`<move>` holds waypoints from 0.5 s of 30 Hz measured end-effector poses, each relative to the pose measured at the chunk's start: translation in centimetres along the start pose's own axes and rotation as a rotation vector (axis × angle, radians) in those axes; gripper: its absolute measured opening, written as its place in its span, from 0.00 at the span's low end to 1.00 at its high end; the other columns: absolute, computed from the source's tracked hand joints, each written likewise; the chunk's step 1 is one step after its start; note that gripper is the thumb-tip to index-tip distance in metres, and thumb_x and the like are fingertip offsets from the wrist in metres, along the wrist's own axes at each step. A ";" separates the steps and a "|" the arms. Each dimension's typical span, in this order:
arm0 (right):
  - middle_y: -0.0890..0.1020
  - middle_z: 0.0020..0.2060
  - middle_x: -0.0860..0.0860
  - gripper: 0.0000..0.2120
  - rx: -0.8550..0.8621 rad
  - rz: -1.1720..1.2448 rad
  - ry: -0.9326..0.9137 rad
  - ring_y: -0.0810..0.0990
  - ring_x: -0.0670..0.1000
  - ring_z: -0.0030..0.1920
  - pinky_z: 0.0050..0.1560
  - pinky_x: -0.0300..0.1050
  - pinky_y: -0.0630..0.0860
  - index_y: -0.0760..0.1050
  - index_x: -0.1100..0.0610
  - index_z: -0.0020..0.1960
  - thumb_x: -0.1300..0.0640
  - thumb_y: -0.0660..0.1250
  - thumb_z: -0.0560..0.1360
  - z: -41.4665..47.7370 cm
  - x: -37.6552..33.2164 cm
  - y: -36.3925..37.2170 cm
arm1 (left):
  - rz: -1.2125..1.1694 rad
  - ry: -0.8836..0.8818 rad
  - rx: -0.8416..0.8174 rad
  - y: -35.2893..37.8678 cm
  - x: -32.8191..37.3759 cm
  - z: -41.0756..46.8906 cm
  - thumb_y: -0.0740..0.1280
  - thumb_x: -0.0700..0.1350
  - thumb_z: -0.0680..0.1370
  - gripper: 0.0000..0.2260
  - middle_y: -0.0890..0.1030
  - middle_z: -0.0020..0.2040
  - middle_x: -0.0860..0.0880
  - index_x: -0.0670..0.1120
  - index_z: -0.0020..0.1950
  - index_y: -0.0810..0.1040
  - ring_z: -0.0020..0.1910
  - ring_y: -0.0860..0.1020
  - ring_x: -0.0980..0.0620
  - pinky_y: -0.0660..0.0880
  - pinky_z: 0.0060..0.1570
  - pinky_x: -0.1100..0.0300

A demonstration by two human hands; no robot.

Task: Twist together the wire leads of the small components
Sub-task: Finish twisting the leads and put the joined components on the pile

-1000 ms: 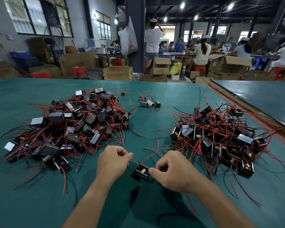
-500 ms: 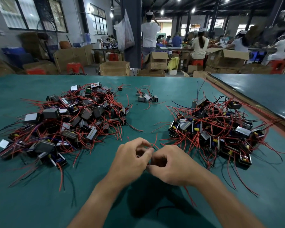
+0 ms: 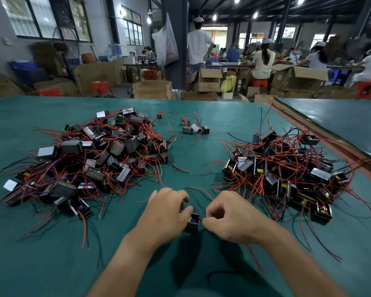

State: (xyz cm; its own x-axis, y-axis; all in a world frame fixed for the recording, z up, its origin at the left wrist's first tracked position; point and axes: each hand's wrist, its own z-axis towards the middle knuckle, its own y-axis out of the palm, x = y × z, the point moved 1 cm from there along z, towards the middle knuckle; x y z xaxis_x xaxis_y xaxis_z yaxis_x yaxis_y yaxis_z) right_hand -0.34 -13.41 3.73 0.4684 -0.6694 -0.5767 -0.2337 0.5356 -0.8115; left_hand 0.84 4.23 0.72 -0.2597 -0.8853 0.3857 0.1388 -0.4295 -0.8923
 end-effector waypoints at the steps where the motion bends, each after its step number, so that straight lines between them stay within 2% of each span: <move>1: 0.65 0.22 0.53 0.13 -0.004 0.012 -0.004 0.60 0.45 0.25 0.28 0.45 0.61 0.69 0.57 0.26 0.51 0.63 0.66 0.0 0.1 -0.1 | -0.028 -0.042 0.030 -0.1 -0.1 0.0 0.65 0.54 0.76 0.10 0.80 0.43 0.54 0.52 0.53 0.79 0.54 0.74 0.50 0.70 0.58 0.53; 3: 0.65 0.22 0.50 0.14 -0.024 0.052 -0.011 0.61 0.45 0.26 0.29 0.45 0.61 0.73 0.58 0.30 0.49 0.64 0.68 0.1 0.4 -0.3 | -0.067 -0.136 0.093 -0.3 -0.4 0.0 0.66 0.54 0.76 0.09 0.81 0.39 0.53 0.52 0.49 0.80 0.53 0.74 0.49 0.73 0.52 0.54; 6: 0.69 0.23 0.51 0.14 -0.001 0.192 -0.029 0.64 0.46 0.27 0.30 0.44 0.60 0.80 0.56 0.36 0.46 0.65 0.69 0.3 0.9 -0.7 | -0.040 -0.196 0.175 -0.7 -0.5 -0.1 0.67 0.53 0.75 0.06 0.80 0.36 0.55 0.52 0.45 0.81 0.52 0.72 0.50 0.70 0.51 0.56; 8: 0.66 0.21 0.50 0.13 0.149 0.318 0.004 0.61 0.47 0.25 0.27 0.41 0.58 0.81 0.53 0.40 0.44 0.65 0.70 0.6 1.4 -0.9 | -0.127 -0.079 0.238 -1.1 0.0 -0.1 0.69 0.47 0.72 0.04 0.81 0.38 0.57 0.52 0.45 0.82 0.51 0.73 0.53 0.69 0.51 0.61; 10: 0.65 0.20 0.45 0.08 0.327 0.424 0.071 0.59 0.46 0.23 0.26 0.39 0.58 0.80 0.54 0.42 0.49 0.67 0.72 1.1 2.2 -0.8 | -0.298 0.041 0.180 -1.6 1.2 -0.4 0.67 0.45 0.67 0.10 0.82 0.40 0.60 0.53 0.46 0.83 0.49 0.75 0.59 0.67 0.52 0.70; 12: 0.72 0.22 0.44 0.04 0.445 0.299 0.142 0.65 0.45 0.23 0.29 0.40 0.64 0.80 0.52 0.41 0.55 0.68 0.74 1.5 3.2 -0.6 | -0.383 0.098 0.046 -1.6 2.1 -0.8 0.64 0.45 0.64 0.13 0.83 0.41 0.61 0.54 0.44 0.83 0.47 0.77 0.64 0.68 0.51 0.74; 15: 0.79 0.29 0.37 0.07 0.427 0.075 0.198 0.74 0.42 0.29 0.35 0.40 0.73 0.79 0.45 0.37 0.55 0.67 0.72 1.7 4.0 -0.2 | -0.343 0.138 -0.046 -1.2 2.1 -0.9 0.65 0.46 0.66 0.11 0.84 0.40 0.59 0.51 0.44 0.84 0.43 0.79 0.65 0.71 0.44 0.75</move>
State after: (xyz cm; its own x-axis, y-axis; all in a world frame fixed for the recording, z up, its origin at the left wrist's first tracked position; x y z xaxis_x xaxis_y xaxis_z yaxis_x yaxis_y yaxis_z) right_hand 3.01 -15.37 1.71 0.2829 -0.6839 -0.6725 0.1295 0.7219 -0.6797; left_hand -0.73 3.02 2.40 -0.4108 -0.6573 0.6319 -0.0215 -0.6859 -0.7274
